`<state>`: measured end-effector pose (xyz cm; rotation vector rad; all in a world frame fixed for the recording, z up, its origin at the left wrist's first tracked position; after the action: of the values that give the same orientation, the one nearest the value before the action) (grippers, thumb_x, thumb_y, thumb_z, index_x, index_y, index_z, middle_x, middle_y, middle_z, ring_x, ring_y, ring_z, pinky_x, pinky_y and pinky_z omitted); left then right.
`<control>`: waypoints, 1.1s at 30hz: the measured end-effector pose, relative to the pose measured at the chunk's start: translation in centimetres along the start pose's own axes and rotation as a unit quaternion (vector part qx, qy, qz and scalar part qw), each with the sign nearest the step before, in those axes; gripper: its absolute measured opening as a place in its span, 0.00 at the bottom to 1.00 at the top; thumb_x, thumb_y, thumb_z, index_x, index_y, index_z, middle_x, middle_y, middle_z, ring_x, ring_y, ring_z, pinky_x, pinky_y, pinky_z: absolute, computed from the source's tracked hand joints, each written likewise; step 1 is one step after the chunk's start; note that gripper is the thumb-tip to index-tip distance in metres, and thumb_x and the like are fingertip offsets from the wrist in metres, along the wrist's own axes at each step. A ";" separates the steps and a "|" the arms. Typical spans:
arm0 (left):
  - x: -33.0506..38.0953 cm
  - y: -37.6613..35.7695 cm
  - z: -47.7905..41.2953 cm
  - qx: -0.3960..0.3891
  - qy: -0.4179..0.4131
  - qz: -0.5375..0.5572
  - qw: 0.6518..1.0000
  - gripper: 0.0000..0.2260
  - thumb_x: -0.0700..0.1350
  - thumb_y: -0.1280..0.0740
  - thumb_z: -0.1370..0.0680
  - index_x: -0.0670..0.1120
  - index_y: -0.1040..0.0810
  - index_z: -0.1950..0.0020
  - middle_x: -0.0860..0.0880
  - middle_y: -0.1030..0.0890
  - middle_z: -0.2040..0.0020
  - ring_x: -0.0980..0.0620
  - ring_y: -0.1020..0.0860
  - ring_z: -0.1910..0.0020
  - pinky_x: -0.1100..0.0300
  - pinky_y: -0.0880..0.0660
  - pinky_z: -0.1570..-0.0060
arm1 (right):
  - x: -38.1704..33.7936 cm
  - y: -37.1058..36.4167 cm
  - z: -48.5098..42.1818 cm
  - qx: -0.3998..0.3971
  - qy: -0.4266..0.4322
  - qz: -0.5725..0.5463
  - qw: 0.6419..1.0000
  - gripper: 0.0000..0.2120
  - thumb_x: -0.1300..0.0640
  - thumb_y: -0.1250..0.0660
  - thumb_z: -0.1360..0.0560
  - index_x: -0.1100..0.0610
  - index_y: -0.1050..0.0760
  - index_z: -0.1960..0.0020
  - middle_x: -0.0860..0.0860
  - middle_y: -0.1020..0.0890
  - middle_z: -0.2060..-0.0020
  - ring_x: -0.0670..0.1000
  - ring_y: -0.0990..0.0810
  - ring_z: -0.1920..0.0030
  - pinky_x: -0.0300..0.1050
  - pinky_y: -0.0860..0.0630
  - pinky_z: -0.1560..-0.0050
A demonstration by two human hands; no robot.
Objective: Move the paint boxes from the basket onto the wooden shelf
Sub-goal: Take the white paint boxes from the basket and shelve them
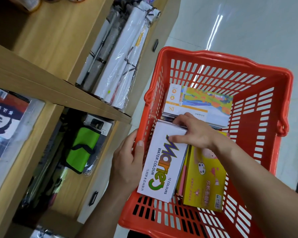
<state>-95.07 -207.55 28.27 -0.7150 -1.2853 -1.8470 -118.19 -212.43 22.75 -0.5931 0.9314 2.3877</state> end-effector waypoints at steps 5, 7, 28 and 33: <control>-0.1 0.1 -0.1 0.003 0.003 0.004 1.000 0.15 0.54 0.42 0.16 0.57 0.25 0.32 0.68 0.20 0.43 0.67 0.20 0.45 0.77 0.27 0.54 | 0.2 0.2 1.3 -0.004 0.008 -0.057 0.998 0.37 0.39 0.26 0.29 0.50 0.30 0.24 0.50 0.23 0.34 0.54 0.23 0.34 0.55 0.28 0.31; -0.2 0.1 0.0 0.002 0.009 0.001 1.000 0.15 0.55 0.43 0.17 0.58 0.25 0.32 0.68 0.20 0.43 0.67 0.20 0.45 0.77 0.26 0.54 | -0.1 0.3 2.0 -0.002 0.011 -0.114 0.993 0.40 0.38 0.26 0.34 0.53 0.27 0.26 0.50 0.19 0.35 0.53 0.20 0.35 0.56 0.27 0.31; 0.0 0.4 0.1 0.000 0.046 0.059 0.997 0.12 0.55 0.41 0.18 0.69 0.22 0.43 0.57 0.14 0.51 0.56 0.15 0.53 0.52 0.18 0.54 | -2.0 -7.1 7.2 0.222 0.014 -0.372 0.901 0.58 0.36 0.17 0.41 0.25 0.52 0.24 0.41 0.26 0.29 0.44 0.22 0.32 0.55 0.22 0.34; 0.0 0.5 0.2 0.004 0.048 0.076 0.996 0.13 0.58 0.44 0.20 0.76 0.23 0.47 0.66 0.15 0.52 0.63 0.16 0.54 0.70 0.22 0.60 | -2.4 -6.4 7.9 0.221 0.018 -0.383 0.897 0.53 0.41 0.18 0.40 0.37 0.44 0.23 0.49 0.26 0.28 0.51 0.22 0.32 0.58 0.23 0.33</control>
<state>-94.66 -207.47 28.55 -0.6911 -1.1433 -1.7317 -114.17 -203.40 26.28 -0.6630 0.9764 1.4138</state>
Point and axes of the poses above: each hand's wrist, its own z-axis away from the middle knuckle, its own y-axis out of the back of the hand, x = y × z, the point moved 5 cm from there along -z, towards the middle knuckle
